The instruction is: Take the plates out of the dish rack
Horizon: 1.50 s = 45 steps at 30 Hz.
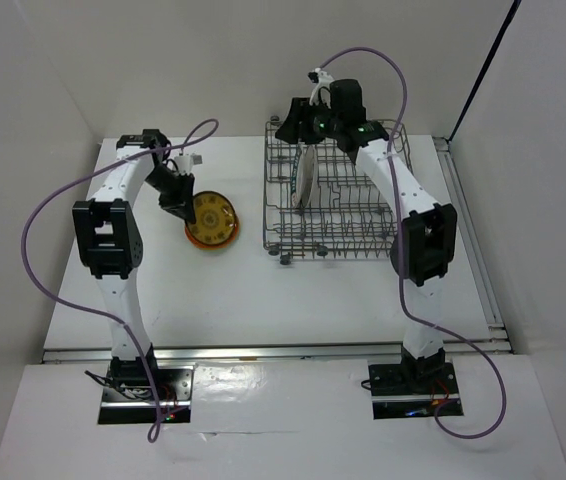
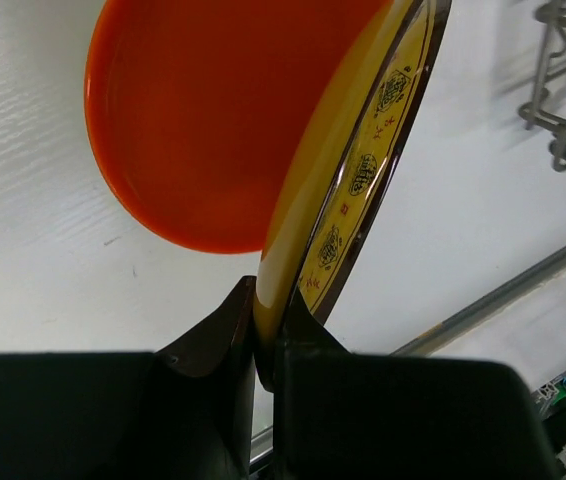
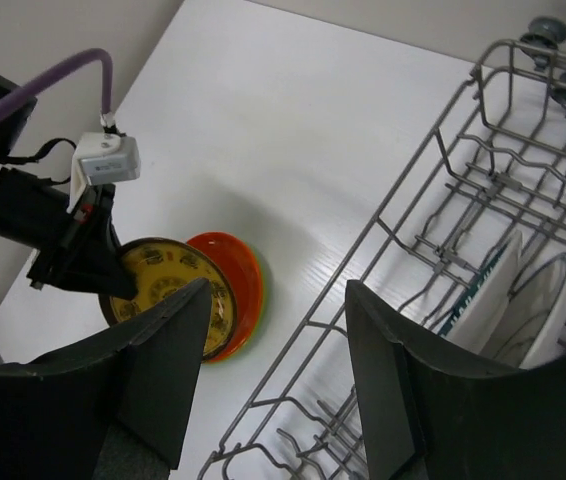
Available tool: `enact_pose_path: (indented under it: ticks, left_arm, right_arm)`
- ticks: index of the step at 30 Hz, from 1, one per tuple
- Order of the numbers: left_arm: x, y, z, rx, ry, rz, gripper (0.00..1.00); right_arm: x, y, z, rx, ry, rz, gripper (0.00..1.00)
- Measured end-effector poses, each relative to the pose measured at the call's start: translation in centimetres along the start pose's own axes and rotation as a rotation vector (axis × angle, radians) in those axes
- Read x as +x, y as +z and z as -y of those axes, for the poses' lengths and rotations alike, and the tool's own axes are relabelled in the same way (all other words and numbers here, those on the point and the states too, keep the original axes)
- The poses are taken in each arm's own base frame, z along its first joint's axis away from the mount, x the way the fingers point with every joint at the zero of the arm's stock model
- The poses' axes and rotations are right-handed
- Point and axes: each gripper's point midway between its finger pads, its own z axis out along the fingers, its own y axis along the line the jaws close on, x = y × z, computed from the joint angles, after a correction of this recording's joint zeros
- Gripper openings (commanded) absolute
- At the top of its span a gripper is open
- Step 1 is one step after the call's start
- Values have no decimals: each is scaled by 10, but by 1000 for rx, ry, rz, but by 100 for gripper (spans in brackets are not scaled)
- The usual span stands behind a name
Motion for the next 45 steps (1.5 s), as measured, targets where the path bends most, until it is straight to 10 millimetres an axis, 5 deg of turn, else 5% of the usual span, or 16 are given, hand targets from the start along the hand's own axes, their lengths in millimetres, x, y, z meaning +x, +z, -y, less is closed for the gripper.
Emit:
enact_pose_path:
  ticks: [7, 9, 12, 19, 27, 35, 42, 45]
  left_arm:
    - [1, 14, -20, -69, -39, -25, 6]
    - [2, 16, -24, -70, -49, -29, 23]
    - [5, 19, -26, -52, -66, -40, 29]
    - [30, 46, -43, -64, -106, -158, 72]
    - [25, 41, -58, -155, -90, -161, 81]
    - [12, 25, -55, -178, -65, -105, 82]
    - [-7, 9, -45, -163, -41, -39, 82]
    - [-8, 3, -40, -154, -36, -27, 100]
  right_arm:
    - [-5, -20, 19, 192, 60, 20, 64]
    - [-5, -34, 18, 229, 81, 32, 64]
    - [-13, -51, 11, 249, 99, 61, 64]
    - [-26, -64, 6, 278, 110, 101, 64]
    - [-12, -73, 31, 443, 139, 40, 64]
    - [50, -46, 83, 608, 155, -126, 49]
    - [94, -21, 100, 680, 138, -229, 43]
    - [94, -15, 104, 703, 129, -227, 43]
